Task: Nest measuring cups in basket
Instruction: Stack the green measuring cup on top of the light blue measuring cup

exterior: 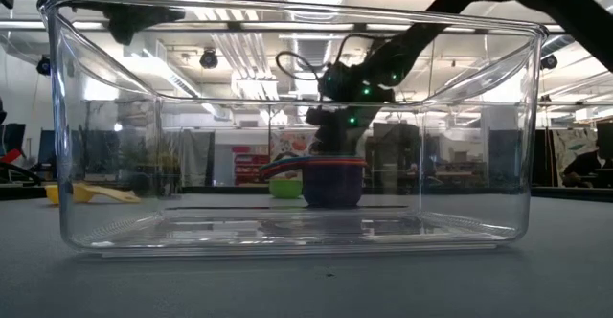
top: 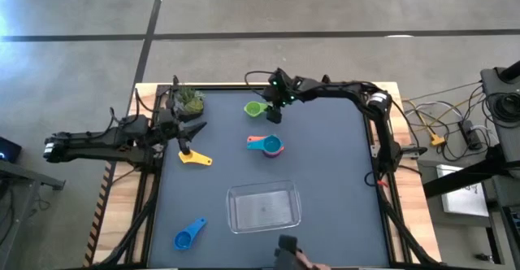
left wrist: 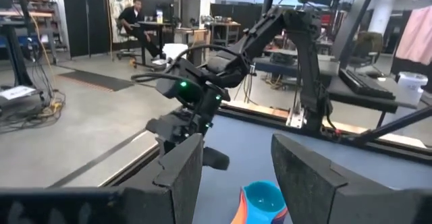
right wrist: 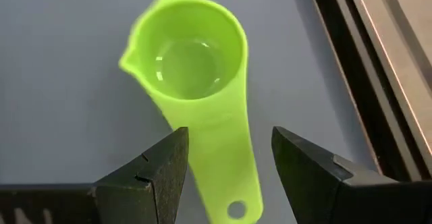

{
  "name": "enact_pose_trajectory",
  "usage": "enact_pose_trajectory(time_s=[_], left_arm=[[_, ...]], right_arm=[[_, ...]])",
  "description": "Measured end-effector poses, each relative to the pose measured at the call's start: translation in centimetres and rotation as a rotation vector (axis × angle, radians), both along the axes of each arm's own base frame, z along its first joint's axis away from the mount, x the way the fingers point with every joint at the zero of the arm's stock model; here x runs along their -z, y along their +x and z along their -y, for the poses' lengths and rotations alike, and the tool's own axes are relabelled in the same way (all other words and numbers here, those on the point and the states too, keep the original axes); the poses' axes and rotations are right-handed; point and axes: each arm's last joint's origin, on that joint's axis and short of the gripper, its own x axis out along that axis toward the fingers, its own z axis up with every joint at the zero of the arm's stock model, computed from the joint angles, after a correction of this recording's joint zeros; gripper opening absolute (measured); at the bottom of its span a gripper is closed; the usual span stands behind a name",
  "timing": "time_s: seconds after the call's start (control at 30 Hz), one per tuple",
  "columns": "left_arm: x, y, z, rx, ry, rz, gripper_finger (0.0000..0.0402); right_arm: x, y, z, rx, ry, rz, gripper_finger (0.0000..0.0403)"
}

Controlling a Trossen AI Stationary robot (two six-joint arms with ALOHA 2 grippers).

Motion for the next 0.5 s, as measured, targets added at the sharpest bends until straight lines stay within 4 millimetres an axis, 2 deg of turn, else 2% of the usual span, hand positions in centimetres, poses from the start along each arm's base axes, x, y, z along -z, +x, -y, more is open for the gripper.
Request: enact_pose_trajectory(time_s=[0.2, 0.5], left_arm=[[0.19, 0.09, 0.00, 0.001, -0.025, -0.009, 0.0161], [0.63, 0.73, -0.03, 0.000, -0.039, -0.043, 0.0161]], right_arm=[[0.35, -0.18, 0.49, -0.011, -0.004, -0.020, 0.0203], [0.41, -0.24, 0.14, -0.081, 0.053, -0.004, 0.0203]])
